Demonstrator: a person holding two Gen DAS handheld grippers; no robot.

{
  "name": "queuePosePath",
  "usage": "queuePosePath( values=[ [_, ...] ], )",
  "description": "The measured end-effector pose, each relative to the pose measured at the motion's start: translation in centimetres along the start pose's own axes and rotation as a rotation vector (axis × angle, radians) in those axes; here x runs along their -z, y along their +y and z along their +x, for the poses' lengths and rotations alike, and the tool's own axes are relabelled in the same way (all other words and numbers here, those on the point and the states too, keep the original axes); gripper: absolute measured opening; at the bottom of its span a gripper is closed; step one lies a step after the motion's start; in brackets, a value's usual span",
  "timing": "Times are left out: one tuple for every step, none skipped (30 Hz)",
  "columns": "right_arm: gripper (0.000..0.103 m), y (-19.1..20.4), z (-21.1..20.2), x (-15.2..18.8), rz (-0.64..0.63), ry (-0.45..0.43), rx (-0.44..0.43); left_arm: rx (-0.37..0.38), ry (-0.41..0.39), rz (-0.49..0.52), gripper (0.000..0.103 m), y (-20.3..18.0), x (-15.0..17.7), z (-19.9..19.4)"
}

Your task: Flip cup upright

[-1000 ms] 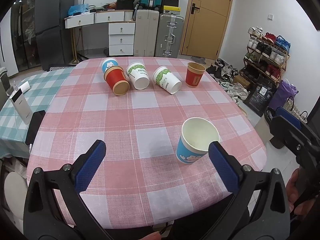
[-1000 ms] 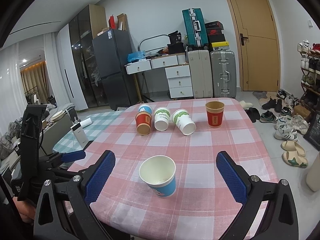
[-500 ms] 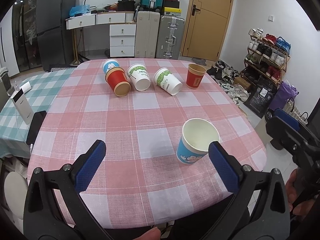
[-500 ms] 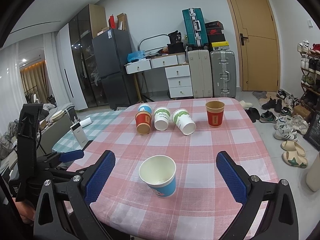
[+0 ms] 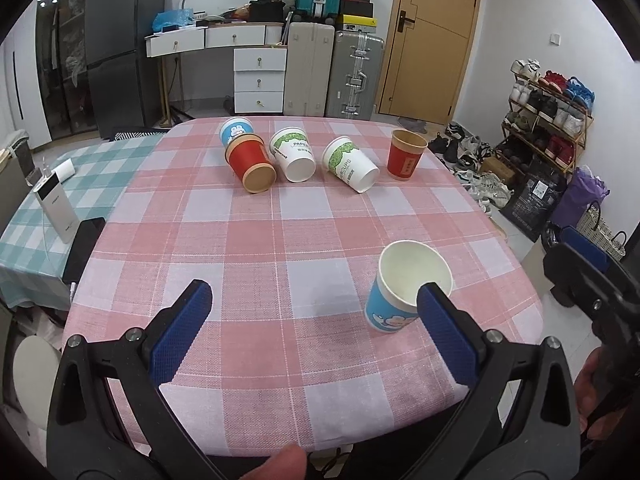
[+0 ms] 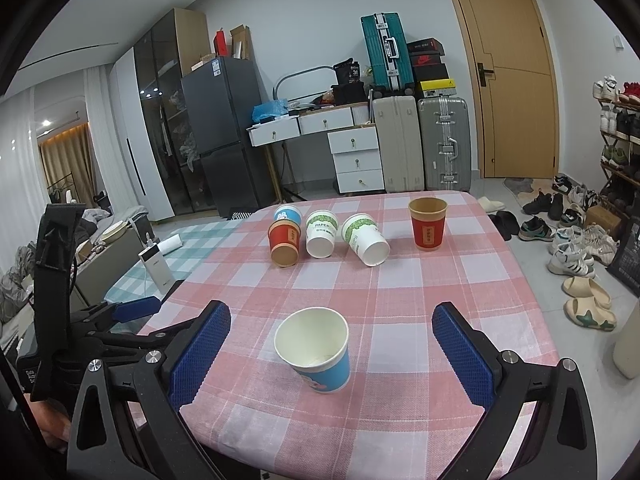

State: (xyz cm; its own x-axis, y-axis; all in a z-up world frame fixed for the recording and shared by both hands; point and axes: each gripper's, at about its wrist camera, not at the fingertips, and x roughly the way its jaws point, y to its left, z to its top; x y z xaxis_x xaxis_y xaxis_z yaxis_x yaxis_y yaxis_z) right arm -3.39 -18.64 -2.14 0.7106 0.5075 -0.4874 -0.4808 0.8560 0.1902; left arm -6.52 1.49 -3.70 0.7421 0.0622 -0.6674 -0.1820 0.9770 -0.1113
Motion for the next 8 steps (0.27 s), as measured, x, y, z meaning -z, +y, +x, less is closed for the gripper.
queuePosePath(
  values=[
    [0.103, -0.08, 0.05, 0.04, 0.004, 0.001, 0.000, -0.003, -0.002, 0.003, 0.102, 0.00, -0.04, 0.02],
    [0.103, -0.13, 0.04, 0.05, 0.006, 0.001, 0.002, -0.006, -0.006, 0.005, 0.102, -0.07, 0.00, -0.03],
    [0.103, -0.21, 0.04, 0.04, 0.008, 0.000, 0.004, -0.008, -0.010, 0.007, 0.102, -0.06, -0.01, -0.06],
    [0.103, -0.32, 0.04, 0.04, 0.010, 0.000, 0.004, -0.007, -0.014, 0.009, 0.102, -0.09, 0.03, -0.12],
    [0.103, -0.41, 0.04, 0.06, 0.012, -0.001, 0.005, -0.005, -0.019, 0.011, 0.102, -0.11, 0.03, -0.16],
    [0.103, -0.45, 0.02, 0.06, 0.013, -0.002, 0.006, -0.005, -0.026, 0.014, 0.102, -0.16, 0.05, -0.24],
    [0.103, -0.52, 0.00, 0.06, 0.013, -0.003, 0.007, -0.007, -0.032, 0.017, 0.102, -0.21, 0.06, -0.30],
    [0.103, -0.60, -0.01, 0.08, 0.013, -0.004, 0.009, -0.006, -0.037, 0.020, 0.102, -0.28, 0.06, -0.34]
  ],
)
